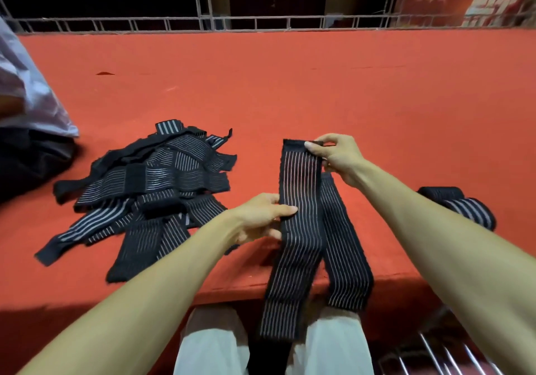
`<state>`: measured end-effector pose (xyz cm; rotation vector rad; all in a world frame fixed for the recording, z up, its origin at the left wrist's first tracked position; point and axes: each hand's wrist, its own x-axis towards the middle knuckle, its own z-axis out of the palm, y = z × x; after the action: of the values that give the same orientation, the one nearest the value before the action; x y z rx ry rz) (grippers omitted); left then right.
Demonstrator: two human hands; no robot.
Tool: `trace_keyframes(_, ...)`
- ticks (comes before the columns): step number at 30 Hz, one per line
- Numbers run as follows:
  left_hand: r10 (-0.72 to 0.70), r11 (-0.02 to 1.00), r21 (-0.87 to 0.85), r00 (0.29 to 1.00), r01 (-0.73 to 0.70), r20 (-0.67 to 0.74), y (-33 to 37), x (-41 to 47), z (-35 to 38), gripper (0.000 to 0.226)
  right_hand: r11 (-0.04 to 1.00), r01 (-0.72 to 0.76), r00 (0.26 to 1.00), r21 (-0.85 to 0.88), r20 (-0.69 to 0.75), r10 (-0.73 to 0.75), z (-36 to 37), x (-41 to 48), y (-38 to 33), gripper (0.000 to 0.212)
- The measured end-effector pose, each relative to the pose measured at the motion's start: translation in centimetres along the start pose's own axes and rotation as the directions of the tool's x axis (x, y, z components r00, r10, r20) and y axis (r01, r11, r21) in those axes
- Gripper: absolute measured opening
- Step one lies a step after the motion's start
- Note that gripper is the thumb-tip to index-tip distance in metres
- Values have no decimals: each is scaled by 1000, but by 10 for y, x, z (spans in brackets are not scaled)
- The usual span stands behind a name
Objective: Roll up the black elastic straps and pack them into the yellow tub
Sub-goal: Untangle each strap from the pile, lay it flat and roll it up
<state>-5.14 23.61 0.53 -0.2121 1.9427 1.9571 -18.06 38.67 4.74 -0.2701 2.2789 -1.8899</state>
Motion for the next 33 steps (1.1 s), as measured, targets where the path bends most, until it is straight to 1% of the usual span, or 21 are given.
trace_keyframes(3,15,993,120,998,-9,-55,-14,14,-3,18,997,-25,998,-76,58,30,0,14,13,12)
trace_keyframes(5,87,964,261,990,-56,-111,-21,24,-9,16,990,-17,996,-143,88,30,2,26,22,11)
trace_keyframes(6,123,932,356,983,-68,-133,-24,30,-14,14,985,-7,995,-175,97,24,4,33,27,11)
trace_keyframes(7,152,882,467,977,-65,-151,-28,37,-20,13,978,2,995,-207,102,20,7,39,32,11)
trace_keyframes(9,199,737,675,964,-27,-179,-37,52,-35,16,966,6,994,-259,107,23,13,52,42,12)
trace_keyframes(10,222,674,739,955,-4,-197,-42,59,-43,22,961,4,994,-276,104,26,17,58,48,13)
trace_keyframes(11,253,632,775,943,10,-218,-46,64,-48,28,956,5,995,-294,93,23,21,64,52,13)
trace_keyframes(12,281,612,791,928,23,-244,-50,69,-53,35,950,3,997,-311,79,23,26,70,58,14)
trace_keyframes(14,326,606,795,899,38,-292,-56,76,-56,41,934,-3,998,-358,62,26,34,84,70,15)
trace_keyframes(16,383,580,814,869,38,-314,-64,81,-56,42,906,6,998,-423,58,21,42,98,83,17)
trace_keyframes(18,451,554,832,831,26,-326,-71,82,-53,37,846,35,998,-532,68,2,49,107,93,18)
trace_keyframes(20,503,579,815,788,-3,-355,-76,84,-52,33,779,56,997,-625,80,-7,54,114,101,21)
trace_keyframes(22,536,616,787,751,-35,-386,-78,84,-51,36,759,49,997,-649,78,2,58,116,105,24)
trace_keyframes(23,545,619,784,742,-41,-391,-78,84,-51,37,757,42,998,-652,65,0,59,115,105,25)
trace_keyframes(24,550,601,798,741,-32,-385,-77,83,-49,36,754,37,999,-655,51,-5,58,114,104,26)
trace_keyframes(25,567,558,830,738,-18,-365,-76,83,-47,34,752,37,999,-658,39,-15,55,113,102,27)
trace_keyframes(27,623,442,897,724,-15,-295,-73,83,-42,25,755,42,999,-654,3,-52,45,111,99,26)
trace_keyframes(29,649,369,926,735,-80,-196,-67,83,-31,13,776,44,994,-629,-47,-95,28,109,96,22)
trace_keyframes(30,634,370,921,758,-124,-152,-63,85,-22,8,793,39,992,-608,-74,-105,17,107,97,20)
trace_keyframes(31,599,405,900,790,-159,-129,-60,88,-16,6,814,30,989,-580,-98,-106,6,107,99,20)
trace_keyframes(33,528,514,829,843,-220,-104,-52,97,-5,6,851,-1,987,-525,-135,-83,-16,103,107,24)
